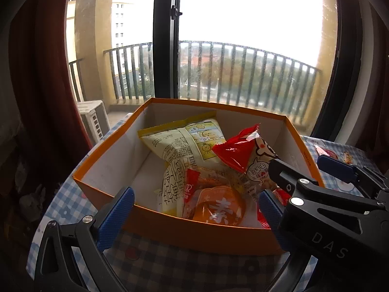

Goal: Organize snacks
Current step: 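Lower both snacks into the box and open both tools, then move both open tools toward the red-white strip packet on the table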

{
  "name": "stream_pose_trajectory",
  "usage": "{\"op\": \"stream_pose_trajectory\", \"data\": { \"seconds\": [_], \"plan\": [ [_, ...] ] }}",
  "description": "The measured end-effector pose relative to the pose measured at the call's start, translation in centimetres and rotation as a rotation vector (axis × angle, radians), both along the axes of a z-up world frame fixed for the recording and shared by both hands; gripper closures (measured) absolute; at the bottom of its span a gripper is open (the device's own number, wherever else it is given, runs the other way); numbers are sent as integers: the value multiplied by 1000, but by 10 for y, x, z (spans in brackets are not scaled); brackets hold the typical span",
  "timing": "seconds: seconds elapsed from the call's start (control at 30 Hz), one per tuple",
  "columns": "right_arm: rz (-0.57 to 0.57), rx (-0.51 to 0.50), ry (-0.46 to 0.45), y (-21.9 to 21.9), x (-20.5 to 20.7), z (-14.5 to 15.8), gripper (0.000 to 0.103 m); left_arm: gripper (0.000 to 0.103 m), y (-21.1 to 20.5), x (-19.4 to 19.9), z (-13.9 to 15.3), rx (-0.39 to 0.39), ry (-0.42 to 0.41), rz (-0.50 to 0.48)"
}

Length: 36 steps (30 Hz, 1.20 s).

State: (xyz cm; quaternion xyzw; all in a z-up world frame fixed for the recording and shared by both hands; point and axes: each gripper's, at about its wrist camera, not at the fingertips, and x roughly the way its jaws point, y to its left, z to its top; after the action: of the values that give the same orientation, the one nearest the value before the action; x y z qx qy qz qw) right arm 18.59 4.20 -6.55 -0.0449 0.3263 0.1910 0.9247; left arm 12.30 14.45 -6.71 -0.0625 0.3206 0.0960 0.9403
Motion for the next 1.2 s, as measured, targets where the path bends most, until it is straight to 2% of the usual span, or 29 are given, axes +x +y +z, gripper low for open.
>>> {"op": "stream_pose_trajectory", "data": {
  "seconds": [0.13,0.33,0.5,0.77,0.93,1.2],
  "plan": [
    [-15,14,-4,-11,-12,7,23,1,-7,-12,6,36,-31,17],
    [-14,59,-13,-34,-34,21,23,1,-18,-29,15,30,-67,6],
    [-45,31,-86,-48,-54,34,23,1,-35,-38,25,36,-88,11],
    [-80,32,-145,-89,-79,52,21,1,-75,-58,41,47,-132,-21],
    [-107,37,-132,-115,-90,55,19,1,-101,-65,44,42,-130,-53],
    [-159,27,-163,-160,-107,57,17,1,-144,-72,44,40,-142,-106]
  ]
}}
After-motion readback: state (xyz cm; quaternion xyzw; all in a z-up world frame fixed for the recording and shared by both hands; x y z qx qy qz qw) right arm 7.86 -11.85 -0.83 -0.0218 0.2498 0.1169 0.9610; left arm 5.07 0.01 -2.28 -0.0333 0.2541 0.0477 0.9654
